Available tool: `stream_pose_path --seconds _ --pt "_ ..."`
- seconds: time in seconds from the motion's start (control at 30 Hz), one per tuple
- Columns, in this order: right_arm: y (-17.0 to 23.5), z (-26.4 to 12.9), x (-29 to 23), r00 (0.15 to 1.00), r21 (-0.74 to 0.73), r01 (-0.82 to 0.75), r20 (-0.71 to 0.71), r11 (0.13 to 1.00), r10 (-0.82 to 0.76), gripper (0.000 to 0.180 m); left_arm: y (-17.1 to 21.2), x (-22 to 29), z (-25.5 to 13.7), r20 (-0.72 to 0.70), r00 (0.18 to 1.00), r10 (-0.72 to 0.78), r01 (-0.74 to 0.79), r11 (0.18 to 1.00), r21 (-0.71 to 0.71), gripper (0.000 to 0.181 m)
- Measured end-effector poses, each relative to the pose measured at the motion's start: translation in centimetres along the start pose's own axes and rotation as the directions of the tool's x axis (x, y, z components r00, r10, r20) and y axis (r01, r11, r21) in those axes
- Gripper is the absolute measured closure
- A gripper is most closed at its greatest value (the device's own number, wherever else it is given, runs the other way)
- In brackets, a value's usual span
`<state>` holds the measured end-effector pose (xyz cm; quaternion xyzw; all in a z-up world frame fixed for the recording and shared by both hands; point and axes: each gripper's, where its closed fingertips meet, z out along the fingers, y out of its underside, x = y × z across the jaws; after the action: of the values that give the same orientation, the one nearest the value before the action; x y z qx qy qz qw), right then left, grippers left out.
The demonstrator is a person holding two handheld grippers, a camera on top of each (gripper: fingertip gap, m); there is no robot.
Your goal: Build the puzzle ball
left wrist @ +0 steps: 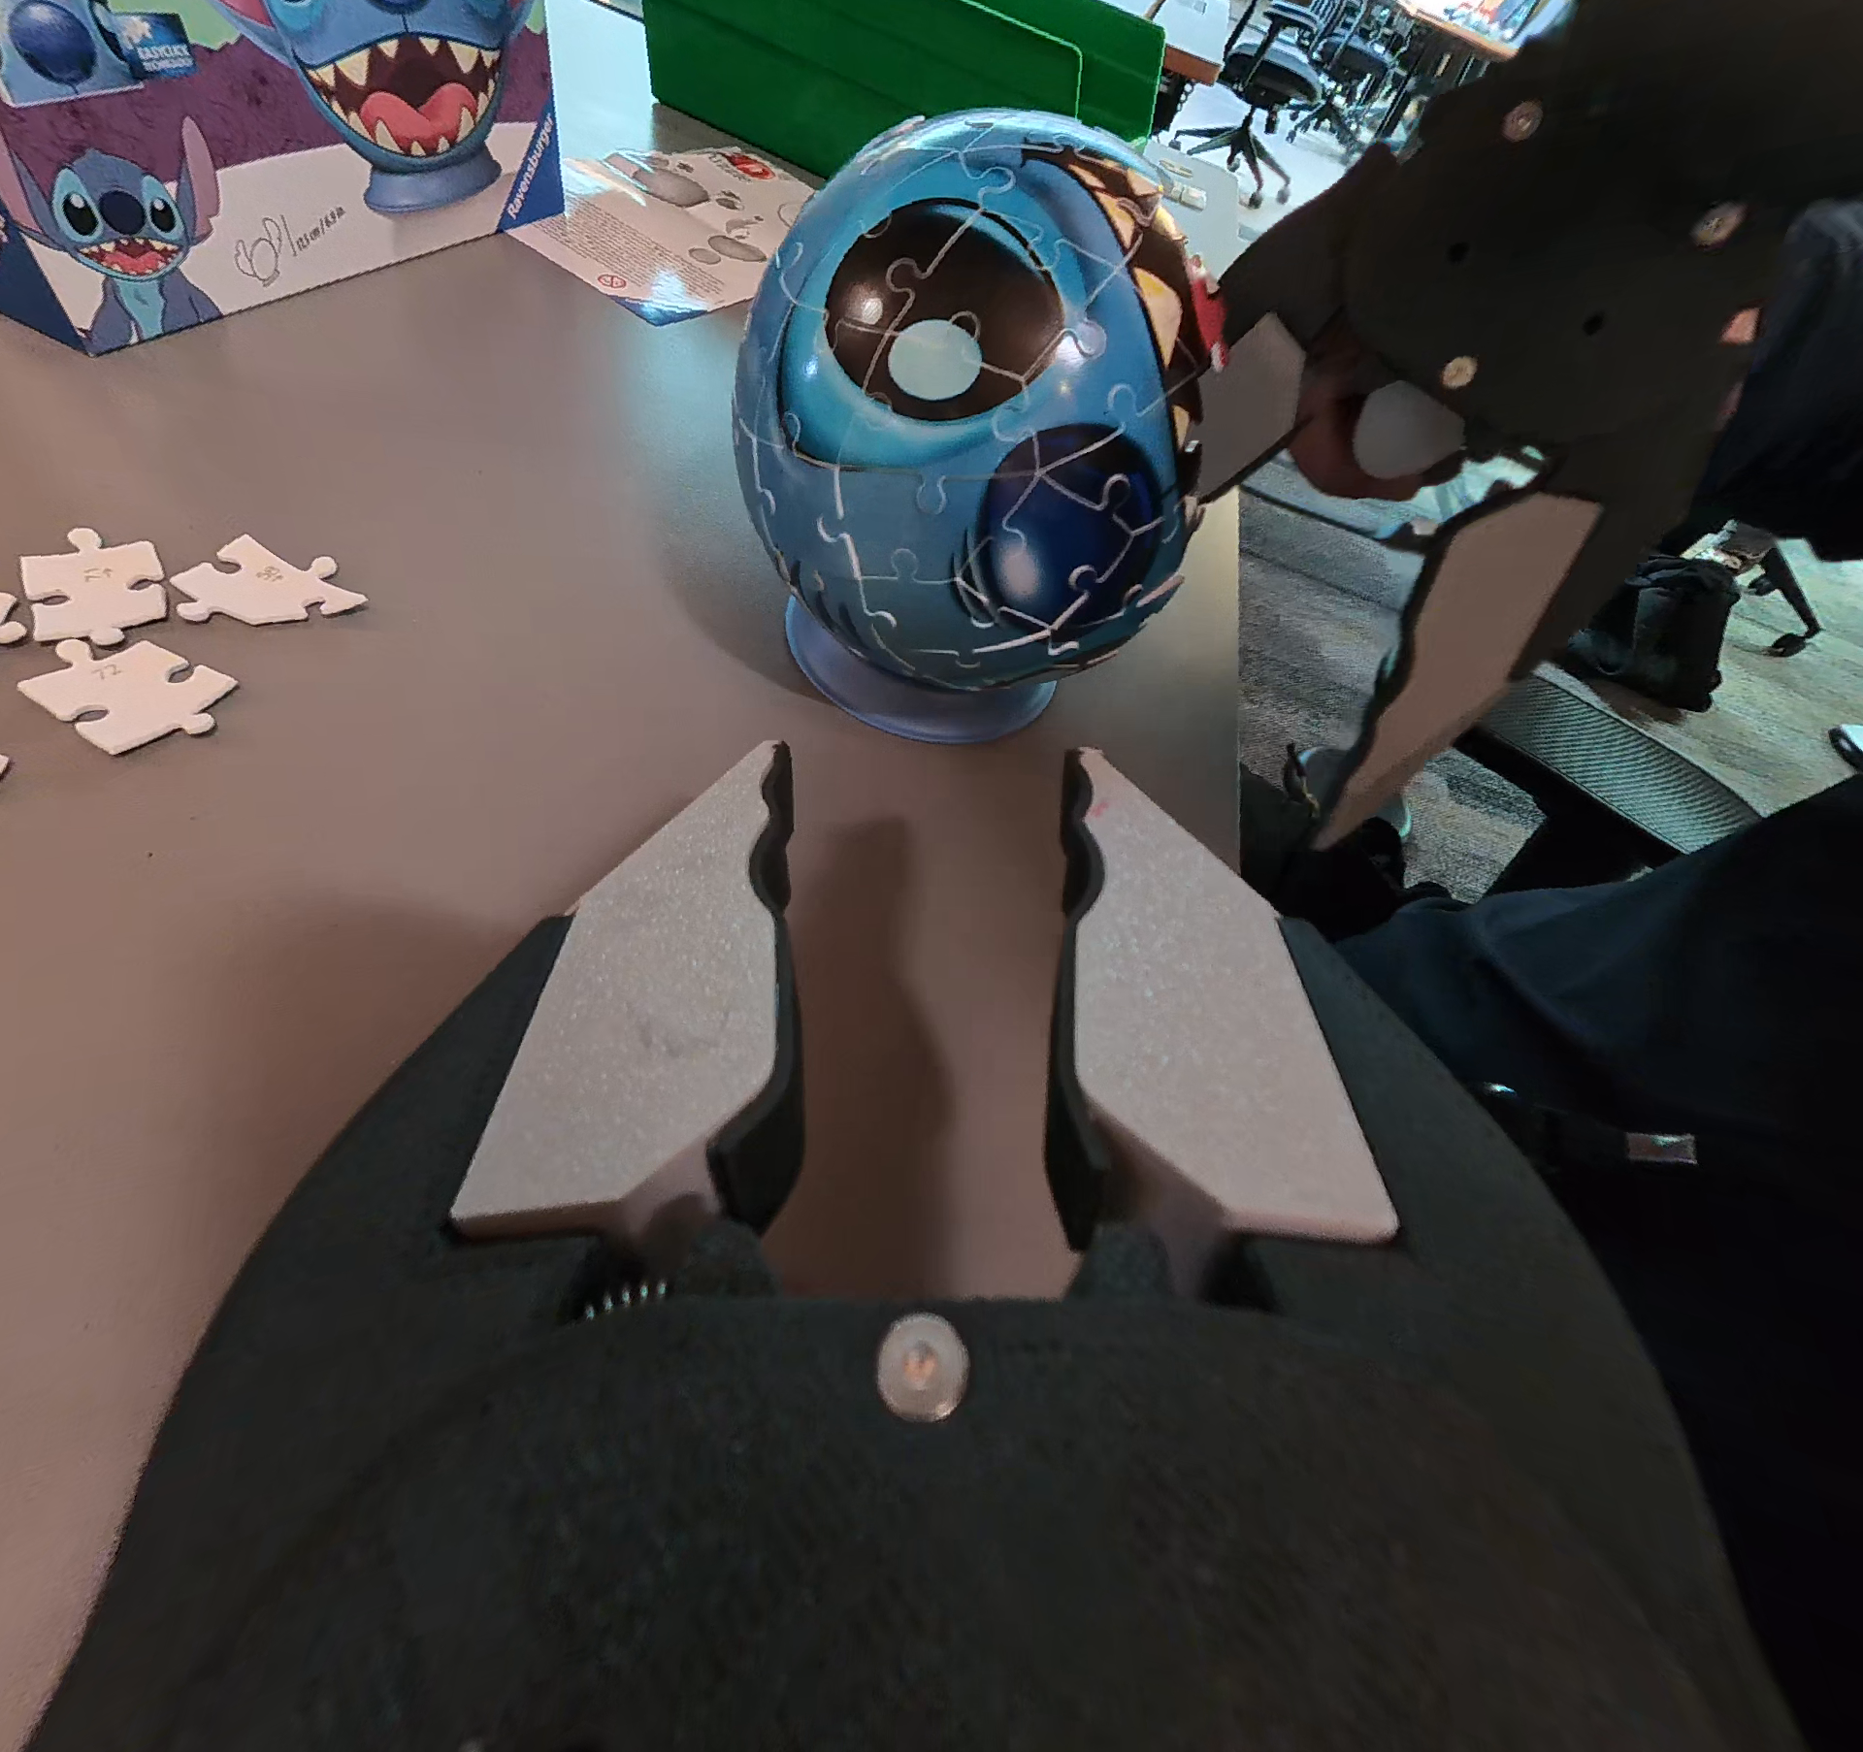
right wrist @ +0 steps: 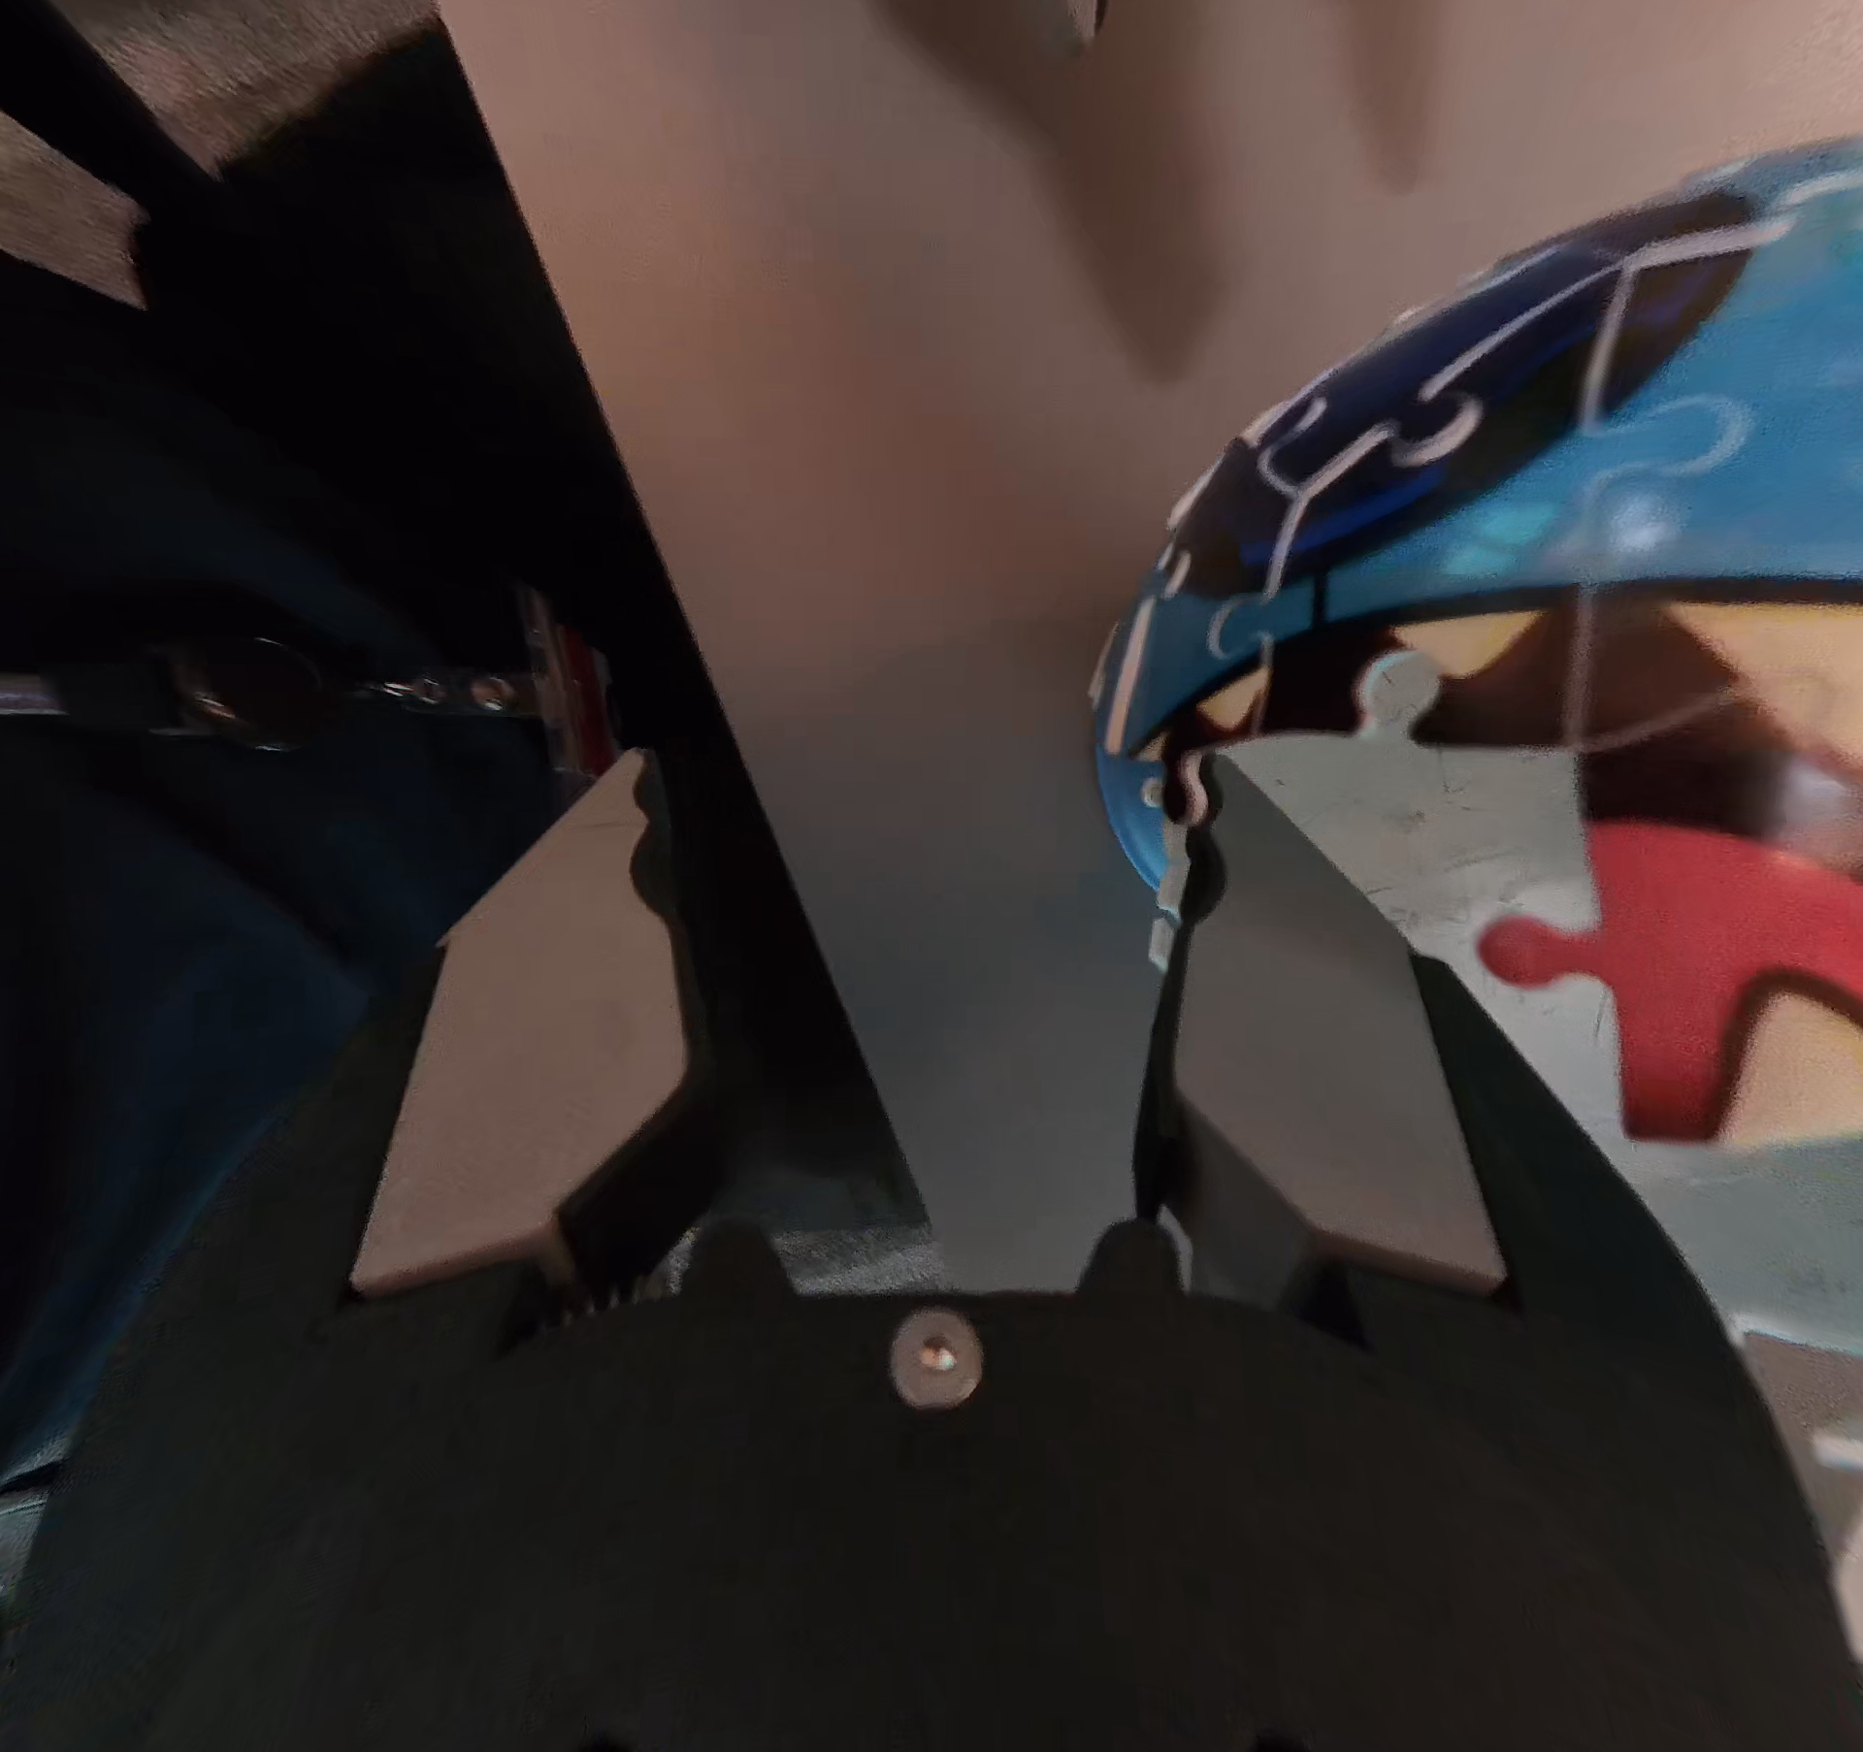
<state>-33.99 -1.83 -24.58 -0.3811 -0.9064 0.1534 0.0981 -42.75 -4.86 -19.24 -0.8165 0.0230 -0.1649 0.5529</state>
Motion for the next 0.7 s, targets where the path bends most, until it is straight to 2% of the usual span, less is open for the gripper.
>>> stream_pose_path --seconds 0.07,0.2,0.3,0.37,0.4,0.53,0.7 --pt "-0.6 -1.1 -0.7 1.000 0.046 -0.014 0.017 0.999 0.013 0.083 -0.1 0.0 -0.1 -0.005 1.000 -0.004 0.004 1.000 0.006 0.129" --pt "-1.2 -5.3 -1.3 0.998 0.202 -0.013 -0.052 0.979 0.024 0.087 -0.3 0.1 -0.4 -0.019 1.000 -0.019 0.019 0.999 0.028 0.129" --pt "-1.4 -10.7 -0.5 0.984 0.419 0.014 -0.166 0.908 0.062 0.100 -0.4 0.1 -0.6 -0.032 0.999 -0.032 0.033 0.999 0.038 0.128" --pt "0.1 -13.3 1.1 0.970 0.525 0.001 -0.209 0.851 0.128 0.109 -0.2 0.2 -0.6 -0.035 0.999 -0.037 0.038 0.999 0.031 0.126" --pt "1.3 -13.9 2.1 0.963 0.556 -0.024 -0.210 0.831 0.169 0.106 -0.1 0.3 -0.5 -0.036 0.999 -0.034 0.034 0.999 0.023 0.124" --pt "5.8 -13.7 5.7 0.955 0.646 -0.141 -0.113 0.750 0.276 0.100 0.3 0.6 -0.2 -0.026 1.000 -0.008 0.008 1.000 -0.009 0.121" --pt "8.4 -11.0 10.1 0.959 0.694 -0.162 -0.058 0.702 0.279 0.102 0.1 0.0 -0.3 0.020 0.999 -0.036 0.036 0.999 0.014 0.122"
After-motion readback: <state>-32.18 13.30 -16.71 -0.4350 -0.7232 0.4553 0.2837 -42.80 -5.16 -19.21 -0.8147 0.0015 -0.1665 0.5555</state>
